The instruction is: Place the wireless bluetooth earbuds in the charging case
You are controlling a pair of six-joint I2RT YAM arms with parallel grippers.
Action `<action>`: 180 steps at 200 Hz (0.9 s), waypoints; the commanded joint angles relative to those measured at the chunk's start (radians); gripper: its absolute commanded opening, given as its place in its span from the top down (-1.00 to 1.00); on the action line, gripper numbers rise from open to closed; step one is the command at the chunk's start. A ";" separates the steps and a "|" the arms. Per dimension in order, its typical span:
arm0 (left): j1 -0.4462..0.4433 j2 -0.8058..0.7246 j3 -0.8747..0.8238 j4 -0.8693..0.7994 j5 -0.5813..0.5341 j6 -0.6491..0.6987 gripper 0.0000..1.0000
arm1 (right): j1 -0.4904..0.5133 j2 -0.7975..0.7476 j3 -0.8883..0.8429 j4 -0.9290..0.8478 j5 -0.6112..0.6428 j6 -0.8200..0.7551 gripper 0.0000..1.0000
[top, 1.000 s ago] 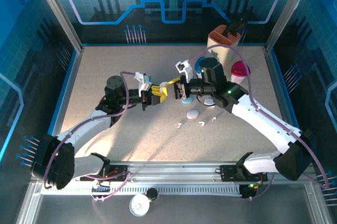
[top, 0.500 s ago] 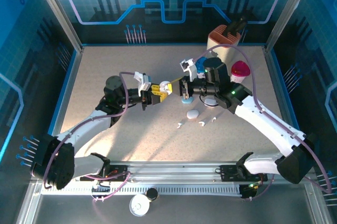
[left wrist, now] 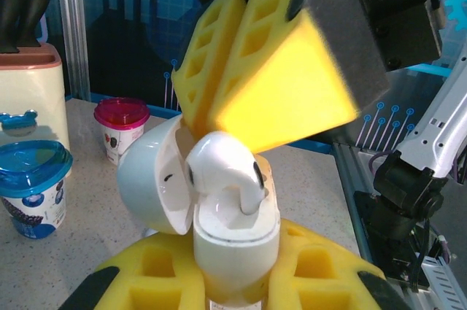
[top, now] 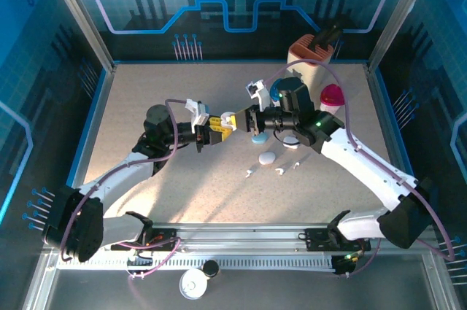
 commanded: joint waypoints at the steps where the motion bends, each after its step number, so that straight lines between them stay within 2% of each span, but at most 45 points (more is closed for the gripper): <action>1: -0.009 0.002 0.035 0.018 0.041 0.008 0.90 | 0.015 0.026 0.057 -0.024 0.007 -0.016 0.59; 48: -0.006 0.008 0.034 0.028 0.033 0.008 0.90 | 0.020 0.019 0.082 -0.085 0.045 -0.043 0.43; 73: 0.010 0.007 0.010 0.051 0.017 0.011 0.90 | -0.028 -0.055 0.044 -0.063 0.047 -0.027 0.30; 104: 0.025 0.004 -0.015 0.060 0.000 0.030 0.90 | -0.114 -0.182 -0.101 0.004 0.077 0.059 0.10; 120: 0.025 0.004 -0.021 0.057 -0.006 0.052 0.91 | -0.173 -0.235 -0.180 -0.020 0.161 0.110 0.01; 140: 0.024 0.004 -0.015 0.048 -0.007 0.067 0.91 | -0.248 -0.253 -0.212 -0.209 0.353 0.162 0.00; 159: 0.021 0.004 0.002 -0.007 -0.001 0.098 0.91 | -0.308 -0.219 -0.224 -0.376 0.484 0.191 -0.03; 180: 0.006 0.000 0.017 -0.078 0.004 0.148 0.91 | -0.365 -0.154 -0.241 -0.460 0.509 0.220 -0.06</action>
